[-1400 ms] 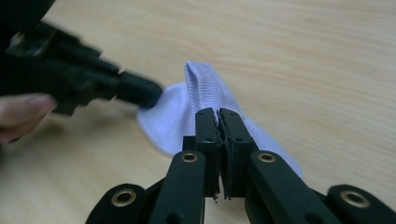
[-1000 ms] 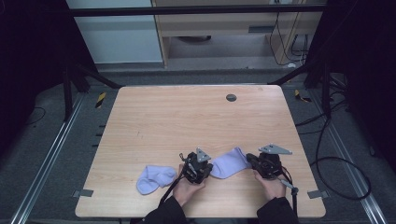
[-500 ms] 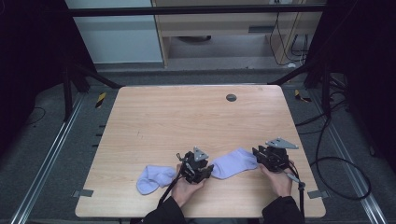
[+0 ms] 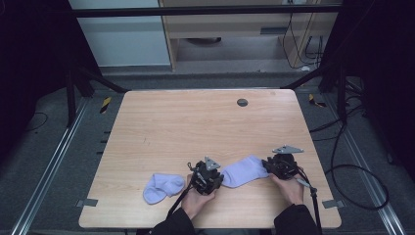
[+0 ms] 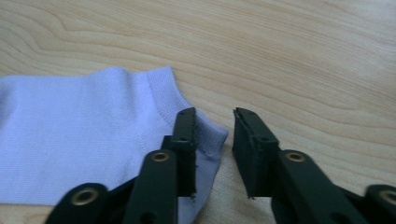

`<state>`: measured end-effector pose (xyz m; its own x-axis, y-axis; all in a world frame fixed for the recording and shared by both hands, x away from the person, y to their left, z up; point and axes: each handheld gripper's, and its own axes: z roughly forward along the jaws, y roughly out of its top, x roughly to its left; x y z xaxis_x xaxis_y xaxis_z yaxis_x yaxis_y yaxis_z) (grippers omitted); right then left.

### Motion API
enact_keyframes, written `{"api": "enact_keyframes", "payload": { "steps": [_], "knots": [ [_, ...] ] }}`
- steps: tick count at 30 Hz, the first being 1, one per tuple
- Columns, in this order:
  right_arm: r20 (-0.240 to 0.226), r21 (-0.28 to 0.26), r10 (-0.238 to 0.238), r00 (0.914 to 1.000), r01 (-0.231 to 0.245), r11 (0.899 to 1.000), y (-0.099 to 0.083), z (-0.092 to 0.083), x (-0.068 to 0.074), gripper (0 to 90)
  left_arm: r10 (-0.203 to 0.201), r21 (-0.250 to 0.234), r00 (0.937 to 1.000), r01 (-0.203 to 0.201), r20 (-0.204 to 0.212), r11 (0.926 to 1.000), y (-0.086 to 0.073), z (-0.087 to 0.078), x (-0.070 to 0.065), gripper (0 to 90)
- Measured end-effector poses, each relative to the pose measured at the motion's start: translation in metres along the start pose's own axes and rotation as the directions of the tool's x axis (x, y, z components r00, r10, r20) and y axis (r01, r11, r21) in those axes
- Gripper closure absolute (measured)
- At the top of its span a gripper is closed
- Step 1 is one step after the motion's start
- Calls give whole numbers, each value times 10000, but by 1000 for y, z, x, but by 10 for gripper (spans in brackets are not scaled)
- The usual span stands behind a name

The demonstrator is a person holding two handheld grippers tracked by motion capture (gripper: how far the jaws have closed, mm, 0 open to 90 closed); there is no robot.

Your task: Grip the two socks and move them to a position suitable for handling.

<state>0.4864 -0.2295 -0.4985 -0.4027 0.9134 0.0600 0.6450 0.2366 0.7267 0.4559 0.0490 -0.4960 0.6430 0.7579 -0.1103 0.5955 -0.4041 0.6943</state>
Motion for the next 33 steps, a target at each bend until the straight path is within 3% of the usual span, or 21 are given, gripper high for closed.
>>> {"api": "enact_keyframes", "payload": {
  "steps": [2, 6, 12, 16, 18, 19, 20, 21, 24, 26, 33],
  "knots": [
    [-63, -34, -72, 10000, 71, 10000, 1, -5, 1, 862, -49, -58, 10000, 50, 56, 10000, 0, 0, 0, 873],
    [-241, -227, 136, 9996, -141, 9996, 3, -15, 2, 872, 18, -175, 10000, -17, 68, 9998, 3, -2, 3, 881],
    [65, -294, 131, 9999, -129, 9995, -7, -38, 6, 874, 20, -296, 10000, -20, 18, 9996, 9, 0, 7, 881],
    [291, -50, 97, 9995, -96, 9999, -13, -40, 9, 872, 257, -177, 9996, -260, -150, 9995, 10, 6, 4, 876],
    [539, 261, 6, 9985, -20, 9997, -15, -38, 12, 862, 281, -230, 9992, -288, -274, 9993, 10, 6, 5, 786],
    [539, 261, 6, 9985, -20, 9997, -15, -38, 12, 862, 245, -277, 9993, -253, -298, 9993, 10, 5, 5, 786],
    [637, 252, -21, 9980, 4, 9997, -16, -38, 13, 808, 221, -341, 9993, -232, -314, 9991, 11, 3, 7, 710],
    [637, 252, -21, 9980, 4, 9997, -16, -38, 13, 808, 199, -396, 9993, -211, -322, 9990, 11, 1, 8, 710],
    [667, -144, -16, 9978, 26, 9999, -15, -43, 13, 750, 268, -667, 9986, -299, -463, 9973, 13, -10, 15, 596],
    [642, -694, 17, 9979, 28, 9976, -12, -49, 13, 688, 233, -910, 9984, -279, -509, 9955, 14, -20, 20, 553],
    [366, -1301, -180, 9992, 226, 9912, -5, -57, 18, 613, 252, -1375, 9983, -321, -519, 9900, 18, -57, 42, 435]
  ]
}}
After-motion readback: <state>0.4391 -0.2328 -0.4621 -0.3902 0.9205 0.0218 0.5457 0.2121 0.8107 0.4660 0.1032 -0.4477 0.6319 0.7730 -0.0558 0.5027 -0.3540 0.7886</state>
